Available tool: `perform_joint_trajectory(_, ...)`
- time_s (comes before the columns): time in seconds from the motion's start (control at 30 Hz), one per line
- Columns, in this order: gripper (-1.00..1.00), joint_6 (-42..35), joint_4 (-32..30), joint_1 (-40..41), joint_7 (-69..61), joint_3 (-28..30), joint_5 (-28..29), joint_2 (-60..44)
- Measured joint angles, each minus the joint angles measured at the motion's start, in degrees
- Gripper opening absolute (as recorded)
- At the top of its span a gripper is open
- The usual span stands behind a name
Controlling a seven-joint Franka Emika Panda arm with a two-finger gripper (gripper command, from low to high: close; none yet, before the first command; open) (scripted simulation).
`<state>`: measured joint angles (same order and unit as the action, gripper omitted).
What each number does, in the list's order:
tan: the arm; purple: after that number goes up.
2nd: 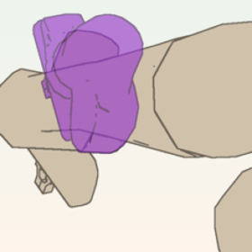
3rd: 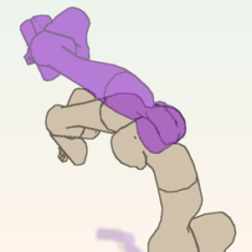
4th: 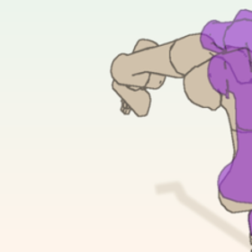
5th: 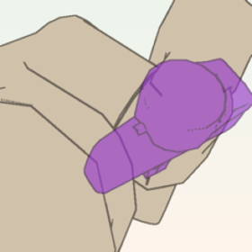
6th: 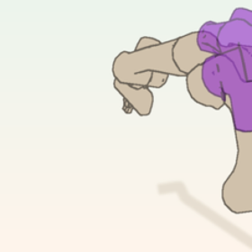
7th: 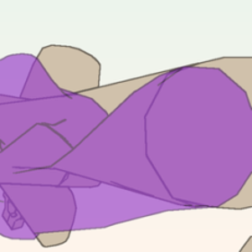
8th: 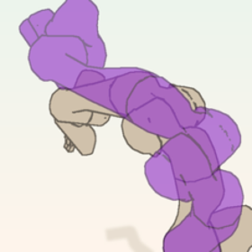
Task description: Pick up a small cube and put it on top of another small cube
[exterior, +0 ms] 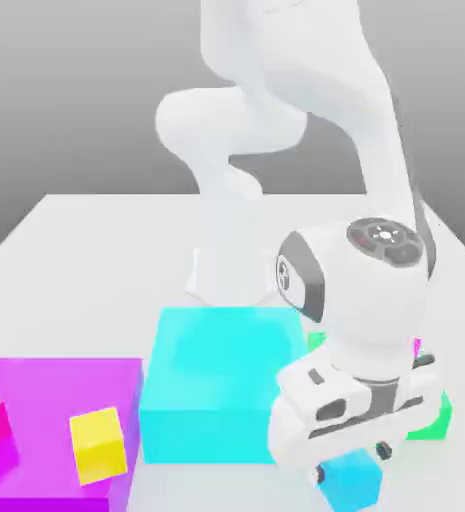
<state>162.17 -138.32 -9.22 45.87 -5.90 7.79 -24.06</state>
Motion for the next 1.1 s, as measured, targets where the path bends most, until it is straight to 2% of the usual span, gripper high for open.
perform_joint_trajectory(0.2,-1.0,-0.7,-0.2,0.2,-0.1,-0.3,-0.2,0.8)
perform_joint_trajectory(0.47,-1.0,-10.9,-5.7,-0.3,-5.0,-5.5,-5.1,16.6)
perform_joint_trajectory(0.8,-1.0,-20.7,-16.2,-10.7,-14.6,-10.0,-13.9,37.5)
perform_joint_trajectory(0.97,-1.0,-12.3,-18.7,-10.7,-13.5,-11.3,-12.0,31.5)
perform_joint_trajectory(1.0,1.0,-10.3,-19.1,-10.6,-12.9,-11.3,-11.2,29.7)
perform_joint_trajectory(1.1,1.0,-10.3,-19.1,-10.6,-12.9,-11.3,-11.2,29.7)
